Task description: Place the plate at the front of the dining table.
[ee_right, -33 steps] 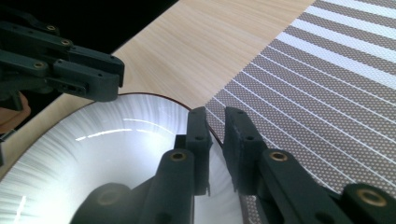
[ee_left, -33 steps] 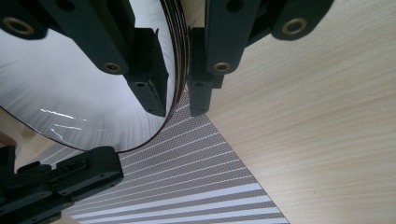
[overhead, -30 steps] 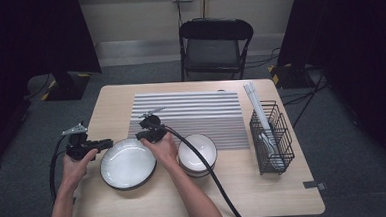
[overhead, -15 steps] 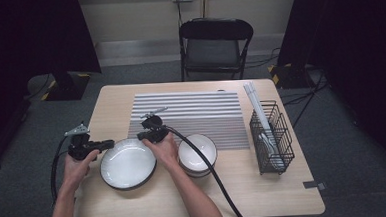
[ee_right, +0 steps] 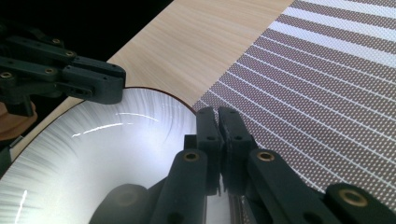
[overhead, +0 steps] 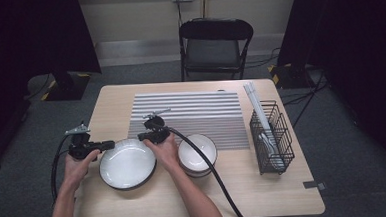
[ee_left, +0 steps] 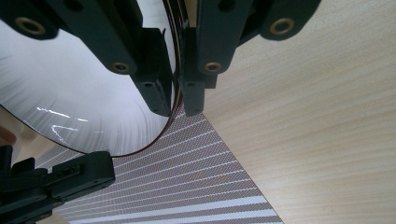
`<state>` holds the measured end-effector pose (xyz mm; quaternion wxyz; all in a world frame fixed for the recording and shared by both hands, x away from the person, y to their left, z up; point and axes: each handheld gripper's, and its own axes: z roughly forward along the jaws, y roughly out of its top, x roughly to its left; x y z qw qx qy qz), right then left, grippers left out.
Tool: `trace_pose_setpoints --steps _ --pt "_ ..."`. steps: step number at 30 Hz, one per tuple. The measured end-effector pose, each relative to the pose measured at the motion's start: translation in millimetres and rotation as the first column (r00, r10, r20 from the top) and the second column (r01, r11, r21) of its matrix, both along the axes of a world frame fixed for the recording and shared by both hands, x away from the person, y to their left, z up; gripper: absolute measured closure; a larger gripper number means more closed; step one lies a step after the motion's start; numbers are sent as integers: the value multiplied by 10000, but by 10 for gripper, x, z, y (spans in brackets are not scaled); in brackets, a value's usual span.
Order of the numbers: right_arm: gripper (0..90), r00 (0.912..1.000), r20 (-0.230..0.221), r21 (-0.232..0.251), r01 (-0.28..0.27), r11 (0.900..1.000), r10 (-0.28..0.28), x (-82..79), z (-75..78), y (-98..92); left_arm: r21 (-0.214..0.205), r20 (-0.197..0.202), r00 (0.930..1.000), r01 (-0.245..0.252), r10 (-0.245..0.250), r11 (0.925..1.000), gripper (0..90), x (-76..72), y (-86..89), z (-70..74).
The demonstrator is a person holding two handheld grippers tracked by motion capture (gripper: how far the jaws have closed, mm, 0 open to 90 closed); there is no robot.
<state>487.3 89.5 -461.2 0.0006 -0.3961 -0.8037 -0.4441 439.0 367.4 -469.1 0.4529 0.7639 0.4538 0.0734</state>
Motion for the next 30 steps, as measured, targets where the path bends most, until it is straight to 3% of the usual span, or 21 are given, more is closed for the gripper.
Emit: trace_pose_setpoints --steps 2,6,13,18,23,30 --pt "885 10000 -81 73 45 10000 -44 -3 -8 -12 66 16 10000 -49 49 10000 838 4 -11 8" --pt "885 9999 -142 46 -11 10000 12 -12 -11 -13 -297 27 10000 -74 75 9995 871 6 13 17" --pt "883 9999 -120 122 -112 9999 114 -52 -37 15 -218 47 10000 -23 24 9998 827 7 -5 10" --pt "880 9998 -124 238 -158 9996 161 -68 -58 40 -249 22 10000 23 -22 9997 845 4 9 11" --pt "876 9995 111 159 -304 9994 303 -76 -57 50 -236 54 9999 122 -121 9996 851 -1 16 12" --pt "835 9990 94 -156 -427 9990 429 -98 -85 35 -314 35 9998 194 -193 9993 861 -7 31 9"
